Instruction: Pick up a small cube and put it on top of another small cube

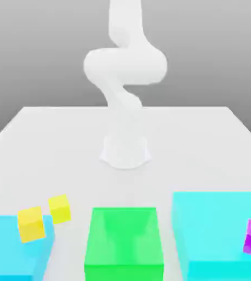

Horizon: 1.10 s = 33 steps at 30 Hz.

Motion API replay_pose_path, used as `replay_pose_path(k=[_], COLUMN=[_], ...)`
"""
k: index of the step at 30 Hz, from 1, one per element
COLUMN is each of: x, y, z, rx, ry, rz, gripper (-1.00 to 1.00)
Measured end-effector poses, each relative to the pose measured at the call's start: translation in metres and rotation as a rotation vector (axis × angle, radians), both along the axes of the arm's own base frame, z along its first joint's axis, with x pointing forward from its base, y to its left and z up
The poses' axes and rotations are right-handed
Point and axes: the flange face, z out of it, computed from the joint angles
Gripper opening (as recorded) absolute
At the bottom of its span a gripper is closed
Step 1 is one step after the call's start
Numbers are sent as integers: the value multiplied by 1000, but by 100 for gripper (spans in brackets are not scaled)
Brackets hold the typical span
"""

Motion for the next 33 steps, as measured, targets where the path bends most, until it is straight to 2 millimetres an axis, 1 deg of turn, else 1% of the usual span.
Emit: replay_pose_path(k=[2,4,6,9,12,14,15,17,18,19,21,26,27,32,33], x=[22,36,43,40,22,1,-13,-46,-64,-69,-75,-78,-79,-78,-79], y=[-21,-42,-64,-96,-124,-140,-147,-156,-161,-157,-160,-160,-159,-159,-159], z=[-49,-99,-149,-224,-300,-350,-376,-427,-448,-462,-482,-526,-531,-531,-533], rx=[41,81,122,185,252,300,325,380,407,414,424,425,425,425,426], ry=[70,137,201,296,392,458,493,566,596,613,624,628,628,626,626], rz=[-97,-194,-292,-444,-605,-721,-782,-912,-979,-995,-1020,-1029,-1029,-1029,-1028], gripper=[0,0,0,0,0,0,0,0,0,0,0,0,-100,-100,-100])
